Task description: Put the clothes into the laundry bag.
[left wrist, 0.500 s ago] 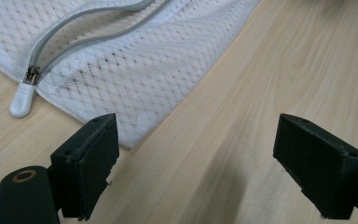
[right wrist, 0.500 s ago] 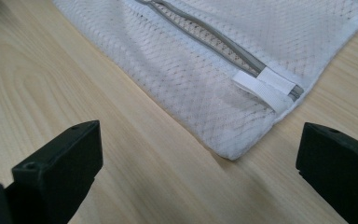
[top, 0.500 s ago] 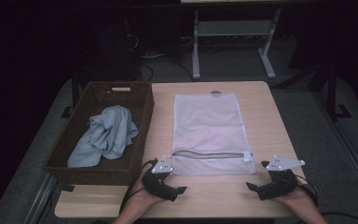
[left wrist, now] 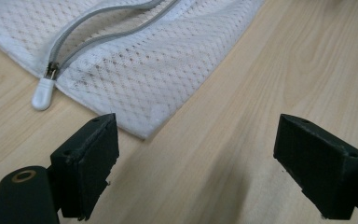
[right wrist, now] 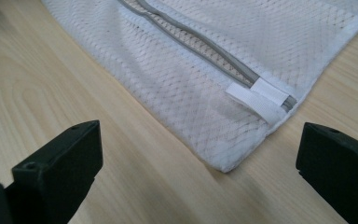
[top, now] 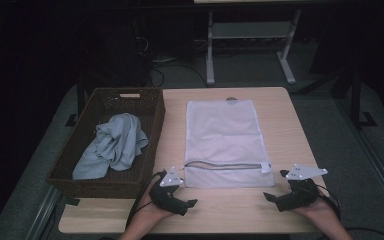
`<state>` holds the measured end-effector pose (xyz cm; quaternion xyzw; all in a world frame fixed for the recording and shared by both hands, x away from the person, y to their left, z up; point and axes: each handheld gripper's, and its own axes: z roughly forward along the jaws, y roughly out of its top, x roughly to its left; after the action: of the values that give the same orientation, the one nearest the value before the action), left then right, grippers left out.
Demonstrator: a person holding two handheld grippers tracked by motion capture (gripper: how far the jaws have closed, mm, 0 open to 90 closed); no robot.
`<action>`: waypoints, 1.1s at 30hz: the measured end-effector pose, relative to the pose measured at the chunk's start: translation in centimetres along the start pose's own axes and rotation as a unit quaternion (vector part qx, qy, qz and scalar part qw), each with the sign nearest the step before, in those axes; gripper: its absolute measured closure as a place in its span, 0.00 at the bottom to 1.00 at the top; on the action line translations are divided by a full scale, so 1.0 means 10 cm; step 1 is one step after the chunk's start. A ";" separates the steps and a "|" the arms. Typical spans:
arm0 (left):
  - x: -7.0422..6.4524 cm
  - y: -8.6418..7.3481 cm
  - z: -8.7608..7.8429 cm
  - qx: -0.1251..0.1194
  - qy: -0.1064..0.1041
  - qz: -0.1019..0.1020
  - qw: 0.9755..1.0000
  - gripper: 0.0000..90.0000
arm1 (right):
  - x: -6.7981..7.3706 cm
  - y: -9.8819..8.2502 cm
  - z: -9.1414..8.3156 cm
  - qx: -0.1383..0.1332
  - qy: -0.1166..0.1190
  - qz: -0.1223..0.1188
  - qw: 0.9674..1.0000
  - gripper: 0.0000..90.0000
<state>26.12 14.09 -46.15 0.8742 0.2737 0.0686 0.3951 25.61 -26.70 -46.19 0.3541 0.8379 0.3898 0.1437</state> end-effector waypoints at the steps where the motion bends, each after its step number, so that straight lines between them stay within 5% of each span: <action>1: 0.00 0.00 -0.02 -0.004 0.000 -0.002 1.000 0.15 | 0.00 0.01 0.00 0.000 -0.002 0.000 1.000 0.00; 20: -0.01 0.01 0.00 -0.004 -0.009 -0.002 1.000 0.15 | -0.06 0.20 0.11 -0.011 -0.008 0.015 1.000 0.07; 33: 0.01 0.00 -0.01 -0.004 -0.005 -0.004 1.000 0.15 | -0.26 0.52 0.22 -0.026 -0.016 0.017 0.999 0.08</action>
<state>26.13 14.23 -46.13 0.8716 0.2754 0.0638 0.4004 31.02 -25.02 -43.81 0.3703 0.8189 0.4085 0.1594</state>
